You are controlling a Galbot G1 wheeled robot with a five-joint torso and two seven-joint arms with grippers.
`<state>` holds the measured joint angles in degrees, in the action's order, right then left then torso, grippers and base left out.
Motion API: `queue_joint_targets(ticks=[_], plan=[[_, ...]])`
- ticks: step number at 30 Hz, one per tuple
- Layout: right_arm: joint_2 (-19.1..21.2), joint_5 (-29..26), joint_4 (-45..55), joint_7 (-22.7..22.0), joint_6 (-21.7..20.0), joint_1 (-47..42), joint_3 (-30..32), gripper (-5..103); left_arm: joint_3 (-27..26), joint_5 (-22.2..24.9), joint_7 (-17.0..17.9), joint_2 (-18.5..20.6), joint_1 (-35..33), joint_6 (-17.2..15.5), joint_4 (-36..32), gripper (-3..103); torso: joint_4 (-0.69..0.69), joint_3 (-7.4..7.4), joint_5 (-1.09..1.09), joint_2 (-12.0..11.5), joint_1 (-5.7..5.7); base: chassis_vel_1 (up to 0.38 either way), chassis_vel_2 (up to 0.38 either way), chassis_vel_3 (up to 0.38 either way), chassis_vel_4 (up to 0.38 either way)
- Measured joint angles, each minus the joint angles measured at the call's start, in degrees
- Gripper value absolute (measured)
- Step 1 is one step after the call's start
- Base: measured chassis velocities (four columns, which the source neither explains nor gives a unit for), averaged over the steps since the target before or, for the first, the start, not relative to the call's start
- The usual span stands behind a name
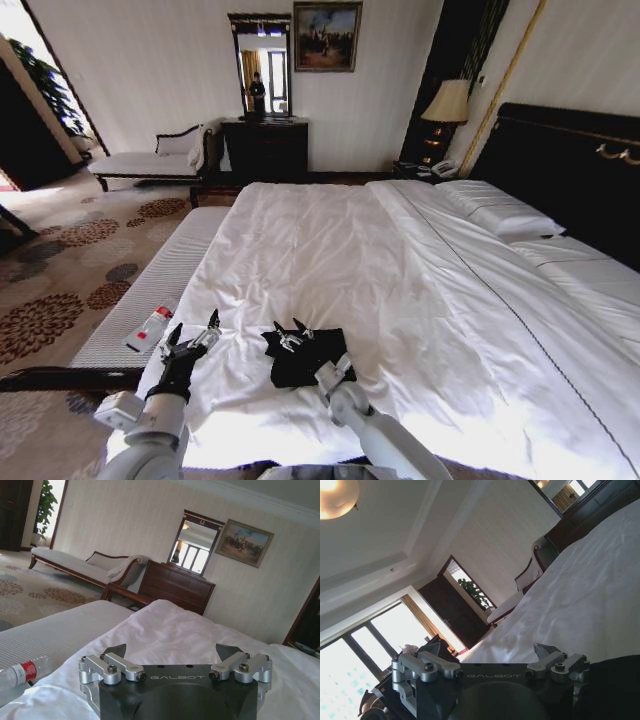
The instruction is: Fold the clothes on the bed.
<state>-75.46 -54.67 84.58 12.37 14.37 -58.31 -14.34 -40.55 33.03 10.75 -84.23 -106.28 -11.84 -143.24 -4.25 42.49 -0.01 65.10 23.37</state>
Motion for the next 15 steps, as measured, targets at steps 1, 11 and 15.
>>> queue_joint_targets(ticks=[1,11,15], plan=[[-0.39,0.10,-0.68,0.00,-0.01,0.50,-0.74,100,-0.24,0.09,0.13,0.02,-0.06,0.02,0.00,100,0.00,0.00,0.00,0.00,0.00,0.000,0.000,0.000,0.000],[-3.37,3.52,-5.15,0.39,1.52,2.70,-8.44,100,-0.82,0.01,0.94,-0.28,-0.03,0.15,0.00,100,-0.01,-0.01,0.01,0.00,0.00,0.000,0.000,0.000,0.000],[-1.51,4.57,-2.20,2.37,2.69,1.09,-6.96,100,-0.87,-0.88,0.60,0.21,0.04,0.15,0.00,100,0.00,-0.01,0.02,0.00,0.00,0.000,0.000,0.000,0.000]])
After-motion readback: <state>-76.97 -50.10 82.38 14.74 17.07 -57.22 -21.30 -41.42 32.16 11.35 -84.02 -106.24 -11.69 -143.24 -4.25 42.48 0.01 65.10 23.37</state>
